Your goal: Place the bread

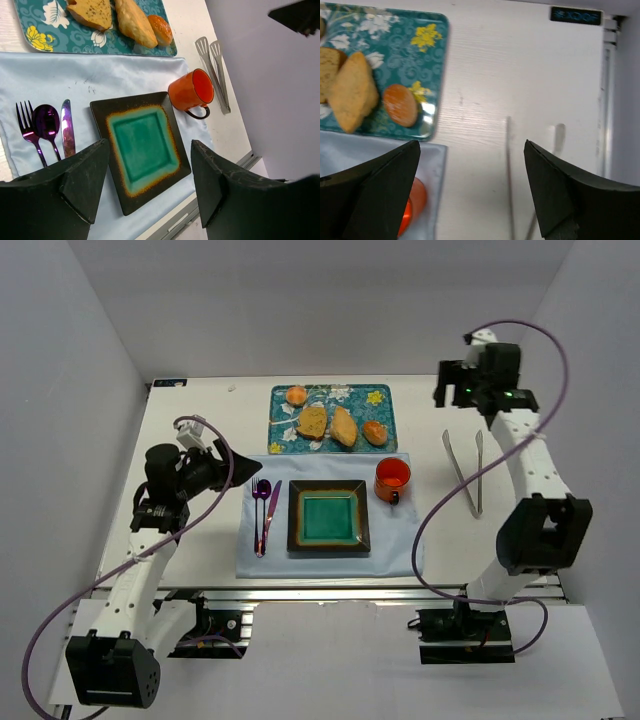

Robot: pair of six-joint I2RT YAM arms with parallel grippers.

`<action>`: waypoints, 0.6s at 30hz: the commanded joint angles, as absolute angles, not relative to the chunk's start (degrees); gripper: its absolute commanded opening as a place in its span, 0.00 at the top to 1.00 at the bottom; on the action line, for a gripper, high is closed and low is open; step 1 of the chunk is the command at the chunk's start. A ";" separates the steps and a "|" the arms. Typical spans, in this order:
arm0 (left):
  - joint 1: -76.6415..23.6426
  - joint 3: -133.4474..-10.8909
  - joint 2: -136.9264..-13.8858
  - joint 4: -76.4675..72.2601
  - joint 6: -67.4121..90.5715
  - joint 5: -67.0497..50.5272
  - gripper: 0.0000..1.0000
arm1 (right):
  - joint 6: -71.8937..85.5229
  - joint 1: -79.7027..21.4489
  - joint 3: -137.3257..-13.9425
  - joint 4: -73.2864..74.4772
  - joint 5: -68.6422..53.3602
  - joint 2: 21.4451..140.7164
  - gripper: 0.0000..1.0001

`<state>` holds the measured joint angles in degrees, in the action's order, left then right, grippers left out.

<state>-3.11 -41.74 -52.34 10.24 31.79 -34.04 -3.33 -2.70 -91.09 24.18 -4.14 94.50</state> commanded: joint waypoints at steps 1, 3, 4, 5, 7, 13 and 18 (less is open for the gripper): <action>-2.99 -42.63 -52.47 7.56 31.64 -35.77 0.25 | -6.57 5.17 -85.44 26.19 -11.57 91.68 0.12; -2.99 -42.02 -52.47 6.68 31.90 -36.03 0.25 | -18.90 10.25 -82.63 28.80 -21.38 90.00 0.20; -2.99 -41.75 -52.56 6.33 31.99 -36.21 0.25 | -21.94 11.76 -81.75 29.87 -23.10 89.83 0.39; -2.99 -41.57 -52.38 5.89 32.25 -36.30 0.25 | -23.45 14.13 -80.52 29.97 -23.90 89.56 0.53; -2.99 -40.61 -51.51 5.45 32.52 -36.30 0.25 | -25.30 17.82 -74.65 28.31 -23.47 89.30 1.00; -2.99 -40.25 -50.28 6.33 32.26 -35.68 0.25 | -26.54 18.63 -70.06 28.04 -19.69 90.70 0.11; -2.99 -38.41 -49.83 5.01 33.22 -36.38 0.25 | -25.93 18.63 -64.09 21.90 -13.99 91.84 0.11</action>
<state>-3.11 -39.66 -50.76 6.57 32.60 -35.18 -24.69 18.63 -66.48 27.03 -17.28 91.05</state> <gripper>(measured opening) 0.753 0.893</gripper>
